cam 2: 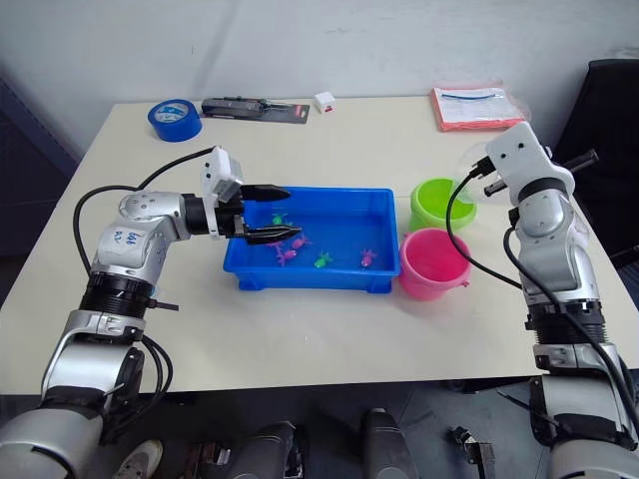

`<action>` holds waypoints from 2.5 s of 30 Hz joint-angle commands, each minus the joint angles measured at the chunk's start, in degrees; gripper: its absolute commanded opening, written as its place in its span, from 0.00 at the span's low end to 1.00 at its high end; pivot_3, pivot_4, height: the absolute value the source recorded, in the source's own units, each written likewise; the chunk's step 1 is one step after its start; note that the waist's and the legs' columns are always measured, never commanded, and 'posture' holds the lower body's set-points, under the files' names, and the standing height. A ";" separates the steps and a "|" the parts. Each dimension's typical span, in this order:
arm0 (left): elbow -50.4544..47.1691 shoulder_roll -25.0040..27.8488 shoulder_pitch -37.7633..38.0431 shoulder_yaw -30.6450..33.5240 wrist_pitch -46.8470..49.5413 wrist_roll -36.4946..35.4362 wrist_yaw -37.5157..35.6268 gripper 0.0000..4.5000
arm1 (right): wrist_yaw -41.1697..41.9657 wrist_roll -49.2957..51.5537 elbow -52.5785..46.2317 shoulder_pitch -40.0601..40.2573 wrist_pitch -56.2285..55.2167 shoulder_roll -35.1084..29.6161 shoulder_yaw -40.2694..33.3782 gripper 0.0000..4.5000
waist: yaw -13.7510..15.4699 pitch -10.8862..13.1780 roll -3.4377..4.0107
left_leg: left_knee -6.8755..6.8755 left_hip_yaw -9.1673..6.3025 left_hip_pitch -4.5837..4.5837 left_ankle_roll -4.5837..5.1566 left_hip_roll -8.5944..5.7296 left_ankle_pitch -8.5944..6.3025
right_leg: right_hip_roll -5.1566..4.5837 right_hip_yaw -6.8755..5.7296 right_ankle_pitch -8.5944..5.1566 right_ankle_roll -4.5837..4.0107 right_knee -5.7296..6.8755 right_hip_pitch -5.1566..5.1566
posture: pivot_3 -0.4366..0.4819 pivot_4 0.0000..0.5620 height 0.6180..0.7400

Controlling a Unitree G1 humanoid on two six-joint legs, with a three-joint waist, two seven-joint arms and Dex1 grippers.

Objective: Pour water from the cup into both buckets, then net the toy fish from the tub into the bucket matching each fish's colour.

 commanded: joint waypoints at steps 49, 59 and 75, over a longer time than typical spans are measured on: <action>-6.70 1.28 1.69 1.58 -0.19 -1.49 2.07 1.00 | -2.04 7.14 4.77 -5.27 -0.06 7.55 -13.12 0.15 | -0.06 0.00 0.00 | 0.05 -0.03 0.00 0.00 -0.01 0.00 | 0.01 -0.08 0.00 0.00 0.07 0.03 | 0.48 0.27 0.98; -9.75 0.22 1.29 2.38 2.60 -7.01 -2.66 1.00 | -4.79 34.65 -7.09 -0.06 15.10 15.26 -39.13 0.15 | 0.06 0.00 0.00 | 0.06 -0.17 0.00 0.00 -0.01 0.00 | -0.05 -0.04 0.00 0.00 0.20 0.03 | 0.48 0.27 0.98; -14.53 0.19 4.36 -1.12 4.27 -7.29 -7.11 1.00 | -14.73 41.93 -22.75 17.65 21.51 26.29 -41.37 0.15 | 0.02 -0.08 0.18 | 0.04 -0.05 0.10 0.00 0.00 0.00 | 0.02 0.12 0.00 0.00 0.31 0.02 | 0.48 0.27 0.98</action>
